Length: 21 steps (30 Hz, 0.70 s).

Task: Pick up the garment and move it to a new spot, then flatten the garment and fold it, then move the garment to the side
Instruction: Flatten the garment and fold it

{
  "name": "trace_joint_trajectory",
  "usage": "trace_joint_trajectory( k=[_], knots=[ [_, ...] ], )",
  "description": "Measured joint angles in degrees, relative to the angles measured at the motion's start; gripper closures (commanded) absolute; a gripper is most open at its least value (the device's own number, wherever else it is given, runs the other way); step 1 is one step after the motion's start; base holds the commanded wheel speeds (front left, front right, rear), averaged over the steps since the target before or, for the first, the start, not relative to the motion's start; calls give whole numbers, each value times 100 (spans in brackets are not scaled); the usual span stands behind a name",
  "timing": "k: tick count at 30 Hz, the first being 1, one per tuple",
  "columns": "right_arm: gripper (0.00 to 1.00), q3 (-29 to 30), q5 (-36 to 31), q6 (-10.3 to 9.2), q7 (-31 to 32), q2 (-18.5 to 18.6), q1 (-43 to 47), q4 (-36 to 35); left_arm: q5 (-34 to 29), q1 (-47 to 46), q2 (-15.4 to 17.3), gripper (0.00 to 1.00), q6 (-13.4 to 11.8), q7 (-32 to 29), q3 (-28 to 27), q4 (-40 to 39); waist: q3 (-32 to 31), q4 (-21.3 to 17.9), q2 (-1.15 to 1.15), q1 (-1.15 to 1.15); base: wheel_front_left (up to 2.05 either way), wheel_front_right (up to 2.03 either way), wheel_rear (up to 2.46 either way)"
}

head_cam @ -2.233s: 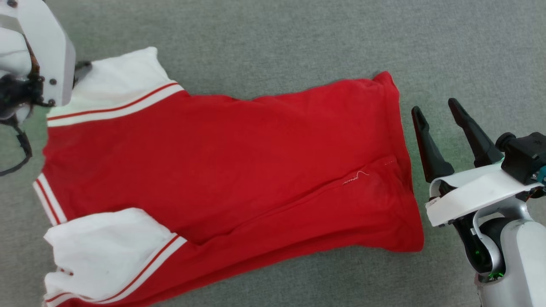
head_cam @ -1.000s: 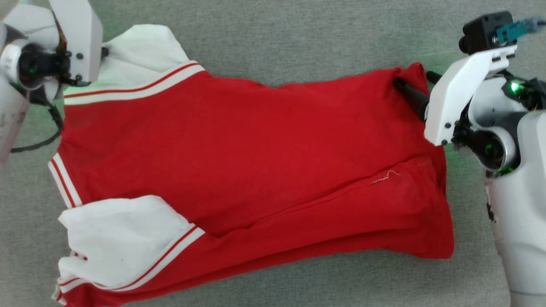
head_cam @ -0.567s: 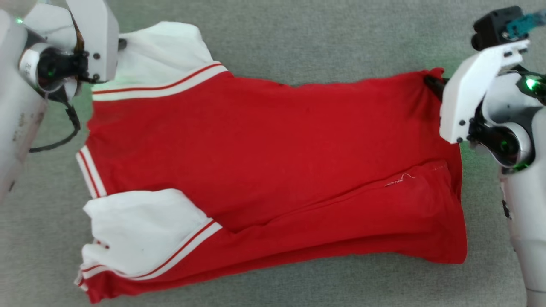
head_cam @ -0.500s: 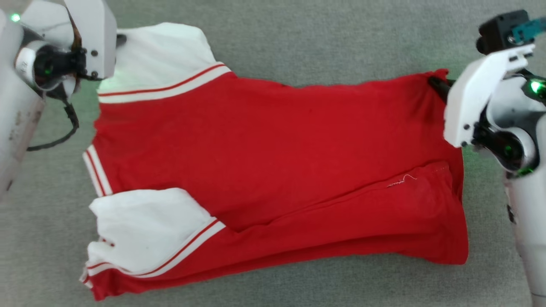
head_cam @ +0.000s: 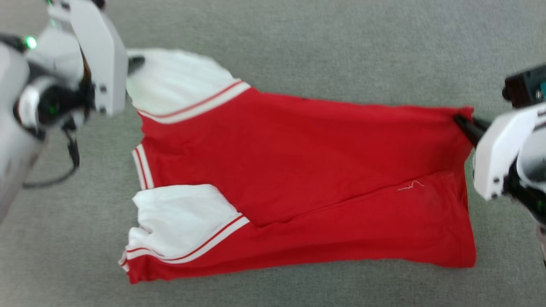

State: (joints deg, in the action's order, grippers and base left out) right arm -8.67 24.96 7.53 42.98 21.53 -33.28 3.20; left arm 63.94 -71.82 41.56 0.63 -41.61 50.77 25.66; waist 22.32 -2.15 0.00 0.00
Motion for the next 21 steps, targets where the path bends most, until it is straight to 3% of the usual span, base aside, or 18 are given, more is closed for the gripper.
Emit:
trace_joint_trajectory(
  k=[7, 12, 17, 21],
  knots=[
    [100, 222, 166, 0, 235, 285, 991, -748, 125, 1101, 825, 100, -903, -24, 13, -1997, -258, 202, 0, 0, 0, 0, 0],
    [100, 439, 187, 0, 381, 192, 1727, -1037, 280, 1931, 1296, 100, -1560, 36, 79, -3192, -362, 295, 0, 0, 0, 0, 0],
    [100, 466, 164, 0, 361, 9, 2216, -902, 477, 2618, 1380, 100, -1835, 243, 200, -3575, -408, 312, 0, 0, 0, 0, 0],
    [100, 325, 204, 0, 183, -76, 2238, -573, 564, 2932, 1216, 100, -1760, 387, 339, -3335, -422, 281, 0, 0, 0, 0, 0]
  ],
)
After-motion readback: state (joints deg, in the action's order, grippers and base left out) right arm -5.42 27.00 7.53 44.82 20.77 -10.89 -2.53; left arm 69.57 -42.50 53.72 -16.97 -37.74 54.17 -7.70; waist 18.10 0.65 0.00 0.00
